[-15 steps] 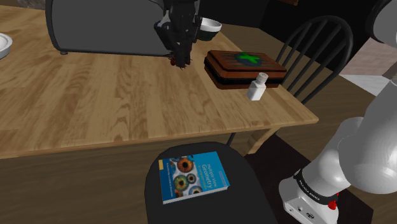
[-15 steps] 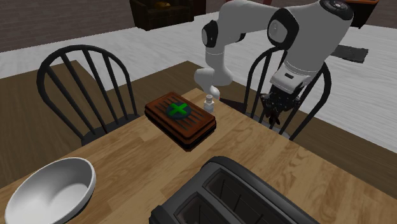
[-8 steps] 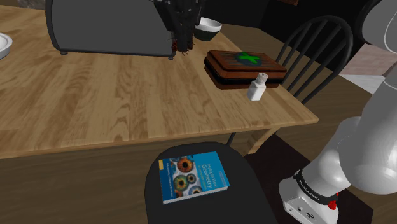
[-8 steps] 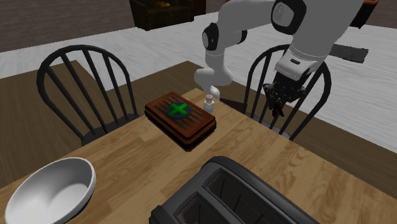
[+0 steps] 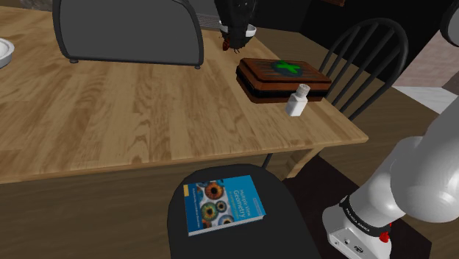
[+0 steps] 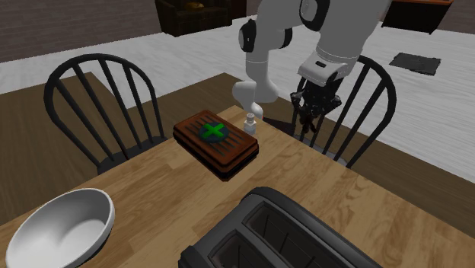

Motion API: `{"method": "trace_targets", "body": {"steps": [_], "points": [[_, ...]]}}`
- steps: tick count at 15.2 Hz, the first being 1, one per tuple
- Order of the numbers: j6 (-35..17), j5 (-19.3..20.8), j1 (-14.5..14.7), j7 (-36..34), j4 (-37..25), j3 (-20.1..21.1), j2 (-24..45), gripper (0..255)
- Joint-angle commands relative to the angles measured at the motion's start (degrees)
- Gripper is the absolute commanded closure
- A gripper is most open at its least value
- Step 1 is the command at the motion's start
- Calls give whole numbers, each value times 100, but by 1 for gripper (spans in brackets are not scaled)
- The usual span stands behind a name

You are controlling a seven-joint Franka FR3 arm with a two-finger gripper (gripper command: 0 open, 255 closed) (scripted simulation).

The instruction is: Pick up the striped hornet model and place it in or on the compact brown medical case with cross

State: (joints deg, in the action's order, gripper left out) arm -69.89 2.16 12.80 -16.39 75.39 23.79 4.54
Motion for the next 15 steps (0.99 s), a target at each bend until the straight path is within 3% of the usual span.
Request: {"method": "trace_targets", "body": {"steps": [1,8,15], "points": [[-72,-55,-202,349,305,-152,-257,255],[-230,-75,-745,1478,1052,-726,-914,255],[-339,86,-1190,2549,1400,-1315,-1211,255]]}}
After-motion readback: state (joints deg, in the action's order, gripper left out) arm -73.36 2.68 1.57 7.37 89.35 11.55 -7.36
